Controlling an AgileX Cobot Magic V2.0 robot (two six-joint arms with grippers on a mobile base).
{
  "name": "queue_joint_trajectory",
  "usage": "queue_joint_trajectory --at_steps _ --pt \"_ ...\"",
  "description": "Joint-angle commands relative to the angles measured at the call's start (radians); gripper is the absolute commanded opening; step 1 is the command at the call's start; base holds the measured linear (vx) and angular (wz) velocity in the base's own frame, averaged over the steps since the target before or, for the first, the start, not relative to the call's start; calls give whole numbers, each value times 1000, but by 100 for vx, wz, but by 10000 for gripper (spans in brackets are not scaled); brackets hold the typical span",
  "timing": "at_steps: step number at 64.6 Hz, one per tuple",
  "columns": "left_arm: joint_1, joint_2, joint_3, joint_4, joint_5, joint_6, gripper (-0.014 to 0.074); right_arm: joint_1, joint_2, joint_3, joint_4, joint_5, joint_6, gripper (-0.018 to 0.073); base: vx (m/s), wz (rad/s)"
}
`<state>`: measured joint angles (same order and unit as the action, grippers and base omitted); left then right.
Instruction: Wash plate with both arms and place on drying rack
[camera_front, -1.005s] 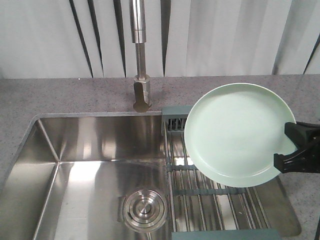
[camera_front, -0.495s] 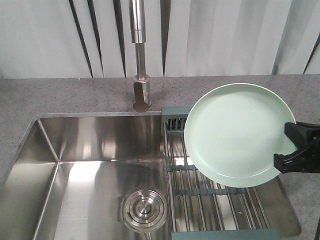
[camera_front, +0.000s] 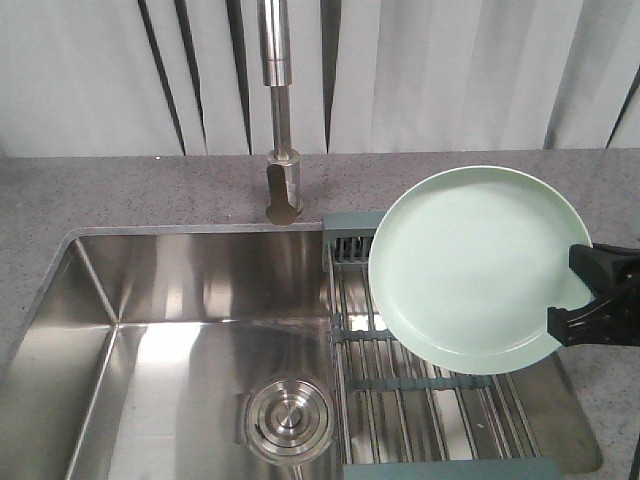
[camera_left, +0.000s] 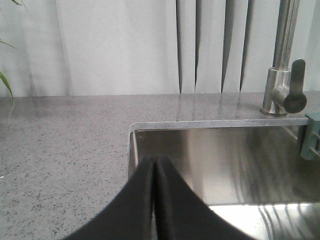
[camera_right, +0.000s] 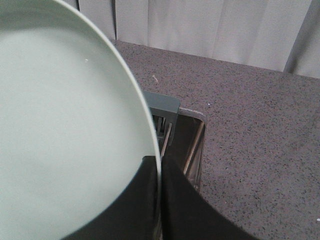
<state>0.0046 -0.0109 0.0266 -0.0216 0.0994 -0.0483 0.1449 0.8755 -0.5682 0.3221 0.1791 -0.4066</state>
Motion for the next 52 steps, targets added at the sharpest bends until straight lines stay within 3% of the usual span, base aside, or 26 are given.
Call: queue_joint_trajectory --at_steps 1,14,31,52 --pt "-4 -14 -57 -1 -75 9 -6 -1 -14 -26 5 -74 -5 -10 0 0" --pt "-4 72 -175 -3 -65 15 -6 -1 -14 -26 5 -74 -5 -10 0 0" --pt "-5 445 -397 -10 -20 16 -6 -1 -14 -26 5 -74 -5 -10 0 0" --pt "-4 855 -716 -10 259 16 -6 -1 -14 -26 5 -74 -5 -10 0 0"
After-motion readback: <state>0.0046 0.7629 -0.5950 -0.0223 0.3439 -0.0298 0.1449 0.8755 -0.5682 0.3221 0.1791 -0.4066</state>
